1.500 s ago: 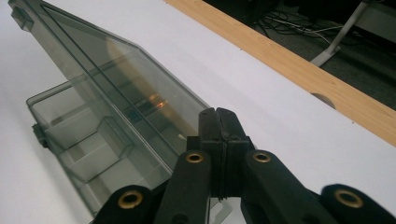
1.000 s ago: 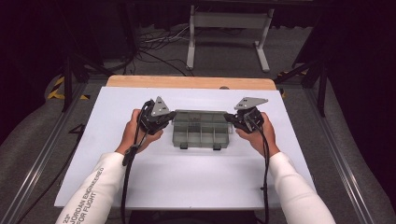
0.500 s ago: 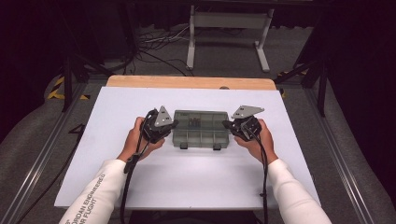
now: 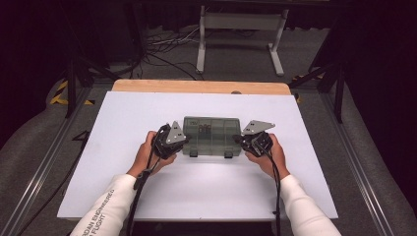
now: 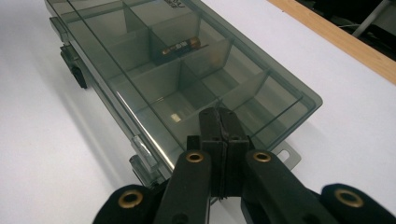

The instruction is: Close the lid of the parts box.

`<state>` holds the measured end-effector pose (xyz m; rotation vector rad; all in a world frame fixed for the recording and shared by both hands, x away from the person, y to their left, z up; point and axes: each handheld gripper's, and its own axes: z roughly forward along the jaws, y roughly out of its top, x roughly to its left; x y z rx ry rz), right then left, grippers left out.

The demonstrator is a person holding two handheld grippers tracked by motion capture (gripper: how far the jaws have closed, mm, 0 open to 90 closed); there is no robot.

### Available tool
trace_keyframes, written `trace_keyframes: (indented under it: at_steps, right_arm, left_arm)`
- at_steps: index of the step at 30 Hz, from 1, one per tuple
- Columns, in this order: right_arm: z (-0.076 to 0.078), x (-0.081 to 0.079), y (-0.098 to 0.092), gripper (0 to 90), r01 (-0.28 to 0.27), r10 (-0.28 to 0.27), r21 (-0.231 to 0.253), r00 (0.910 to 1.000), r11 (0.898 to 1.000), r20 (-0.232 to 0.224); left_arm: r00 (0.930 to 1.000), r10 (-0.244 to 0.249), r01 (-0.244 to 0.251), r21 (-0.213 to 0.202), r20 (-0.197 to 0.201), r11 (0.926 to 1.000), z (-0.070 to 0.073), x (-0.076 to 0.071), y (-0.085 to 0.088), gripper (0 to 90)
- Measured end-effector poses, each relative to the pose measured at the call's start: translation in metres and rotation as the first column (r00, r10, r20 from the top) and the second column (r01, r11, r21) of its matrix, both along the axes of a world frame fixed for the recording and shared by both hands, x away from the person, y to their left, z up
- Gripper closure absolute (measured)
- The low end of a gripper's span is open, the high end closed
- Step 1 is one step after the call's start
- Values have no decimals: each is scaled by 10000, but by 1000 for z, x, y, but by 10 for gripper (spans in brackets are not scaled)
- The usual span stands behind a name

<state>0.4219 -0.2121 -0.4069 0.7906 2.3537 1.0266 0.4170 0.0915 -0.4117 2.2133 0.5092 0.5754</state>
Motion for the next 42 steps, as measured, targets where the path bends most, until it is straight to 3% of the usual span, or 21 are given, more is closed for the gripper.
trace_keyframes:
  at_steps: [13,21,28,34,38,42]
  right_arm:
    - [-13,-8,-4,900,-286,282,138,9993,9995,253]
    - [-15,-8,-6,900,-317,309,485,9994,9983,172]
    - [-16,-9,-5,900,-306,298,405,9993,9987,206]
    - [-17,-10,-5,900,-249,238,449,9994,9987,243]
    - [-17,-12,-4,900,-183,170,374,9992,9991,352]
    - [-18,-13,-5,900,-140,125,364,9991,9992,413]
  left_arm:
    - [10000,-19,18,-183,-39,9998,-9,-4,4,895]
    - [9999,-18,15,-282,-113,9996,-13,-3,4,895]
    - [9998,-57,53,-276,-171,9996,-19,-3,5,894]
    - [9998,-60,52,-447,-179,9990,-21,-3,8,895]
    - [9995,-80,52,-885,-317,9961,-24,-3,12,895]
    - [9995,-144,115,-977,-287,9951,-25,-2,13,895]
